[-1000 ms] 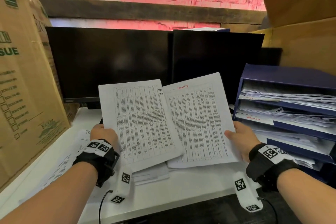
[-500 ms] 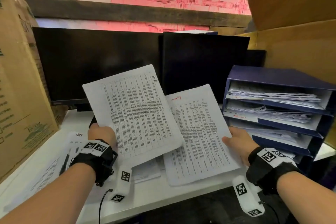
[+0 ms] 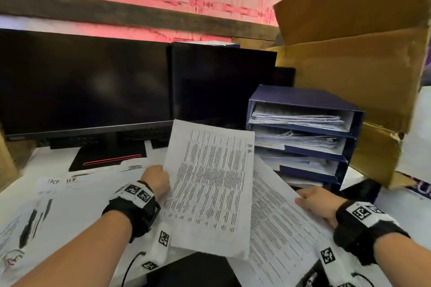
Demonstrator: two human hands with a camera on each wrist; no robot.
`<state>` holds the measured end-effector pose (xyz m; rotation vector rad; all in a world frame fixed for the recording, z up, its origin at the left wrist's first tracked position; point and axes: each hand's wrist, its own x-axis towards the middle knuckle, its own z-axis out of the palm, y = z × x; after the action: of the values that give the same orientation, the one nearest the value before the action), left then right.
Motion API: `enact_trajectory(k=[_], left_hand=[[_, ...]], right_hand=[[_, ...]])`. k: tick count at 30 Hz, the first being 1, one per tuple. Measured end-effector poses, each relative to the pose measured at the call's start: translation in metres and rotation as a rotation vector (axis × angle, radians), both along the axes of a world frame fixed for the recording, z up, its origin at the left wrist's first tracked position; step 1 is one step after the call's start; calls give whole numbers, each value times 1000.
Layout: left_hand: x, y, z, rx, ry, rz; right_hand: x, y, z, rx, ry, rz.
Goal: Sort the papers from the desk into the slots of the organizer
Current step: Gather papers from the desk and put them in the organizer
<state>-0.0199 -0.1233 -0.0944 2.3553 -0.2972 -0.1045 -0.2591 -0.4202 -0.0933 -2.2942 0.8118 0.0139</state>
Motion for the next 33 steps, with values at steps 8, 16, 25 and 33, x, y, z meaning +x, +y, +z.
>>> enact_trajectory(k=[8,16,25,33], left_hand=[[-21,-50,-4,99,25,-108],[-32,-75,-13,150,77,-180],[-38,-85,-14,213,37,-174],[-46,-99,-14,257,42,-262]], right_hand=[[-63,-39,-5,-71,98,-145],[-99,-48,-10,-87,279,-43],[-107,-55,-8,-100,277,-45],[-96,-44,-9,-102,302,-9]])
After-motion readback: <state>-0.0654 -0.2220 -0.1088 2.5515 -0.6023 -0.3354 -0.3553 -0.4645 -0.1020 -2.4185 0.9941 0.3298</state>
